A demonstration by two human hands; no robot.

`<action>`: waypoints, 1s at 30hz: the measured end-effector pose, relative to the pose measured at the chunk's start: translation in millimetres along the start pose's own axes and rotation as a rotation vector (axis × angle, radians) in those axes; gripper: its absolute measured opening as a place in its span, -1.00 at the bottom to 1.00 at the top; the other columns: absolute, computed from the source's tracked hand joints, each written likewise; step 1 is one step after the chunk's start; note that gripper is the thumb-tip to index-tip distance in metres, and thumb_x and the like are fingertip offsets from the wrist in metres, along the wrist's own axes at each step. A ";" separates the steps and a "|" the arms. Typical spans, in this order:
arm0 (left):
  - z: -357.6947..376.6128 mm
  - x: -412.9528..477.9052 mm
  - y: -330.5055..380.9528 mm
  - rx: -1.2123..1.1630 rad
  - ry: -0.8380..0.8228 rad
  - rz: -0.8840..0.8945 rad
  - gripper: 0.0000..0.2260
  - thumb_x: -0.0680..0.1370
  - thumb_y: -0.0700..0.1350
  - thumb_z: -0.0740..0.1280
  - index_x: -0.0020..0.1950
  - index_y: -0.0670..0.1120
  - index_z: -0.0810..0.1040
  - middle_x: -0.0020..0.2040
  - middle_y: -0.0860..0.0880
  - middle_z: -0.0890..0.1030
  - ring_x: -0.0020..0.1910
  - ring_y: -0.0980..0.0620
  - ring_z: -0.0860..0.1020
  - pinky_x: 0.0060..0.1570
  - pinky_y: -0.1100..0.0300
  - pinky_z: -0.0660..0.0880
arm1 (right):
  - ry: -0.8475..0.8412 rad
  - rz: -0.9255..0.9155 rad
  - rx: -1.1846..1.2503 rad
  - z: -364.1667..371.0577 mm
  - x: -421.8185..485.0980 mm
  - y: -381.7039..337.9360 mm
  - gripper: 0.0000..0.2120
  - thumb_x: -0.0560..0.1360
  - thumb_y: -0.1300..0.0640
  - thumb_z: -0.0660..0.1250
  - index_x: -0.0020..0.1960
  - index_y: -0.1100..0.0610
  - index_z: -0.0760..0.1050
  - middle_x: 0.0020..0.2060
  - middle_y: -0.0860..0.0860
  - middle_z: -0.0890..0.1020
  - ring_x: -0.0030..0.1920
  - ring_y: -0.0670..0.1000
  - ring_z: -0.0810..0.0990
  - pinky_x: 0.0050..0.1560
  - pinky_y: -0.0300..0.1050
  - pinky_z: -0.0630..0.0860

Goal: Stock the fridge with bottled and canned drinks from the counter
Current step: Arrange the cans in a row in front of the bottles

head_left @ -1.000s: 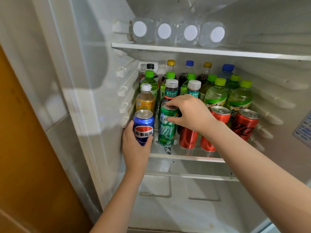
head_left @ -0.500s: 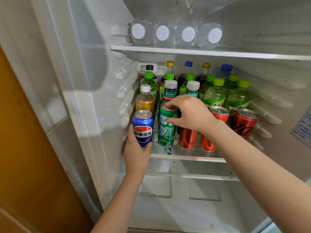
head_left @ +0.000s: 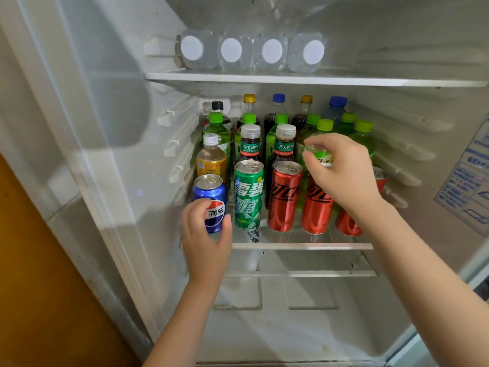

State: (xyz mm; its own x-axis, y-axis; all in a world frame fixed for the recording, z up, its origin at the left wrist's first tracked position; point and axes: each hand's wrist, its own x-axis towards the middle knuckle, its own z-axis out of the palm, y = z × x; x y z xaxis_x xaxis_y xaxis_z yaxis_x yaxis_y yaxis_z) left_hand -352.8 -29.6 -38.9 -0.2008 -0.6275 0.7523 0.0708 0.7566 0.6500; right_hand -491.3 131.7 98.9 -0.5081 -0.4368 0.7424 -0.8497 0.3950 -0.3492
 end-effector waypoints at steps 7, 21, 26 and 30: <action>26.0 -16.5 10.3 -0.028 -0.176 -0.117 -0.54 0.40 -0.27 0.48 0.26 -0.26 0.44 0.16 -0.15 0.53 0.16 -0.08 0.52 0.16 -0.07 0.51 | 0.104 0.342 0.182 36.9 -86.6 -6.2 -0.81 0.42 0.19 0.39 0.04 0.11 0.55 -0.15 -0.06 0.62 -0.21 -0.09 0.59 -0.10 -0.19 0.53; 51.1 -25.3 14.5 0.216 -0.308 -0.310 -0.38 0.47 -0.08 0.42 0.46 -0.13 0.24 0.32 -0.13 0.49 0.25 -0.12 0.49 0.14 0.06 0.46 | -0.286 0.648 -0.006 102.1 -91.6 11.7 -0.67 0.48 -0.05 0.34 -0.01 0.19 0.36 -0.12 0.12 0.63 -0.06 0.19 0.62 -0.24 -0.16 0.34; 52.4 -20.8 10.9 0.319 -0.345 -0.312 -0.38 0.48 -0.04 0.41 0.48 -0.11 0.24 0.28 -0.11 0.53 0.21 -0.12 0.52 0.10 0.03 0.49 | -0.264 0.646 -0.049 108.9 -89.3 12.0 -0.63 0.48 -0.09 0.35 -0.10 0.15 0.26 -0.14 0.14 0.63 -0.10 0.20 0.63 -0.27 -0.14 0.35; 52.2 -20.6 8.3 0.336 -0.351 -0.322 -0.41 0.50 -0.05 0.39 0.48 -0.10 0.26 0.25 -0.11 0.55 0.18 -0.11 0.54 0.08 0.03 0.49 | -0.232 0.629 -0.076 111.3 -91.7 13.8 -0.61 0.47 -0.10 0.36 -0.11 0.13 0.23 -0.14 0.14 0.63 -0.10 0.20 0.63 -0.30 -0.15 0.33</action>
State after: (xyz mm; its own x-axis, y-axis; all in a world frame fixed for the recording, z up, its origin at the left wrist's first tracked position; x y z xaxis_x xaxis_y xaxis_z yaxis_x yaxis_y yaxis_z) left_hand -399.0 -0.8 -54.7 -0.4773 -0.7801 0.4045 -0.3494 0.5908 0.7272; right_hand -472.1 87.3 -37.6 -0.9272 -0.2638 0.2659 -0.3742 0.6832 -0.6271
